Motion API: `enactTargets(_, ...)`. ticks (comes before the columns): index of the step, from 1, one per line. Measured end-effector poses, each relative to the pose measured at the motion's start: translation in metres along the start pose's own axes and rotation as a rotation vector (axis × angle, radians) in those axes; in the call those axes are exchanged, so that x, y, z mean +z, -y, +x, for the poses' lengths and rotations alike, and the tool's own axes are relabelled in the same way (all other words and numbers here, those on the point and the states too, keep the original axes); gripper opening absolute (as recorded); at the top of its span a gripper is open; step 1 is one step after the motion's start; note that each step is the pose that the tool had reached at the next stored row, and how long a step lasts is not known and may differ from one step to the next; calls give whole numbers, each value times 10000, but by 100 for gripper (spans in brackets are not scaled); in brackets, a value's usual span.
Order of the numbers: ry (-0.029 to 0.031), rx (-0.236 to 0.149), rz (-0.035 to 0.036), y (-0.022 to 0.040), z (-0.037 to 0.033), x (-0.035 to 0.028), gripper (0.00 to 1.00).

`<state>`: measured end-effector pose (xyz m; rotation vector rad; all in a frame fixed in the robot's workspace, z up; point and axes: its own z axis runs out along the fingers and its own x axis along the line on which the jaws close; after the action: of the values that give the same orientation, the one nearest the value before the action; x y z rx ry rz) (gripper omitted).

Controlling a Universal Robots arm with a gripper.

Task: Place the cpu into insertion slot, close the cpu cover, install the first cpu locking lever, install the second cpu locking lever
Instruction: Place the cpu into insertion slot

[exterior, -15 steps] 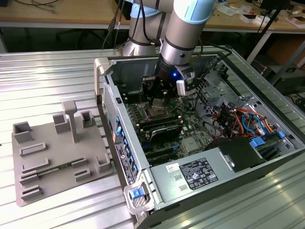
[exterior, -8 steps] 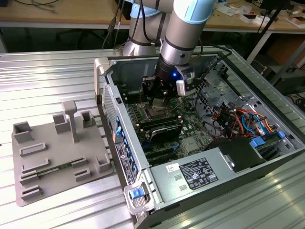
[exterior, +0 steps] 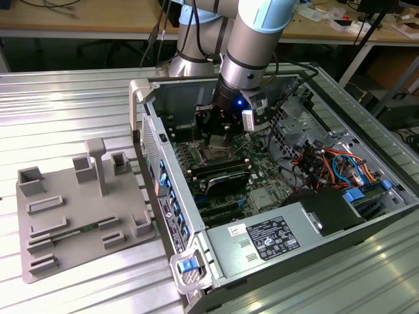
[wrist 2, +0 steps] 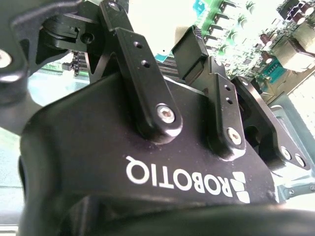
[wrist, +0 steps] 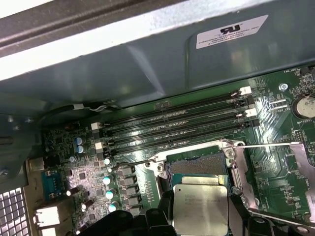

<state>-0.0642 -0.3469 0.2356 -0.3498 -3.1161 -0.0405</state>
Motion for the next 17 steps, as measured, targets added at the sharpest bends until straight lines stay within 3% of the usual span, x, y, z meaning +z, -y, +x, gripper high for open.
enactTargets(17,2,109,-1,0,0,6,55)
